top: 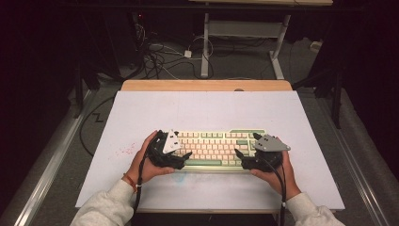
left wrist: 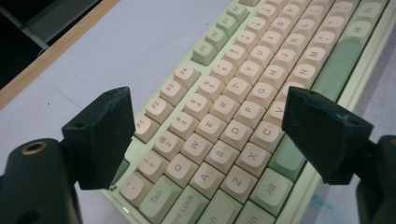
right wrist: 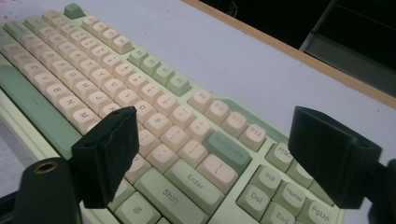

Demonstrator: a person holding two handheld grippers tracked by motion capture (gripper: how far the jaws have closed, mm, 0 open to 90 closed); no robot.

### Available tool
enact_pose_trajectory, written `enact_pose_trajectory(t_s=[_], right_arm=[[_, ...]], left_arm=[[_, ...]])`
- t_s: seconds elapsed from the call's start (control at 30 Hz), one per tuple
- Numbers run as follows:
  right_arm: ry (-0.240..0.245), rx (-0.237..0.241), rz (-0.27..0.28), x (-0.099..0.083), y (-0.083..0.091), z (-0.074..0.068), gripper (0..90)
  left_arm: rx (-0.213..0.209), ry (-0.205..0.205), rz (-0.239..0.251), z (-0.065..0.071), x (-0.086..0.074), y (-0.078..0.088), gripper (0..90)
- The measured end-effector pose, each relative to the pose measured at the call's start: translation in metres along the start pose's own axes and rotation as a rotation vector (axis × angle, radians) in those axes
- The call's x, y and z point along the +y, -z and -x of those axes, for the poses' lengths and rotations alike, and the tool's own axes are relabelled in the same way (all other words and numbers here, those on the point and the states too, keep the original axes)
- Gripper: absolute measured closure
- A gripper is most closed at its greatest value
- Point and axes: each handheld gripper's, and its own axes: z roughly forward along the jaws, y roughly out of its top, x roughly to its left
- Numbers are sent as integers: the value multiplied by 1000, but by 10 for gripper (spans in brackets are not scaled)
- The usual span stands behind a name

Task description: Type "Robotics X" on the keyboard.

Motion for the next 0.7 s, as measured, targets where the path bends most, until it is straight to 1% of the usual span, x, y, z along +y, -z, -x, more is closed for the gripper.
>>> enact_pose_trajectory(t_s=[0.03,0.1,0.17,0.23,0.37,0.47,0.57,0.7], right_arm=[[4,-9,-6,0,0,-1,165],[14,-3,-8,0,-1,-1,167],[18,2,-5,-1,-1,-3,172],[28,5,-1,0,-1,-3,197],[34,0,3,1,0,-4,195],[42,0,-3,1,0,-5,196],[51,0,-2,1,1,-6,198],[58,3,-1,1,4,-6,198]], left_arm=[[5,-5,4,1,0,0,162],[-9,-4,17,1,0,1,168],[-2,-10,15,2,0,1,185],[-6,-6,20,2,0,1,181],[8,-3,29,2,0,2,178],[22,-8,28,2,0,4,175],[39,-28,17,2,0,6,174],[55,-35,21,3,-1,10,176]])
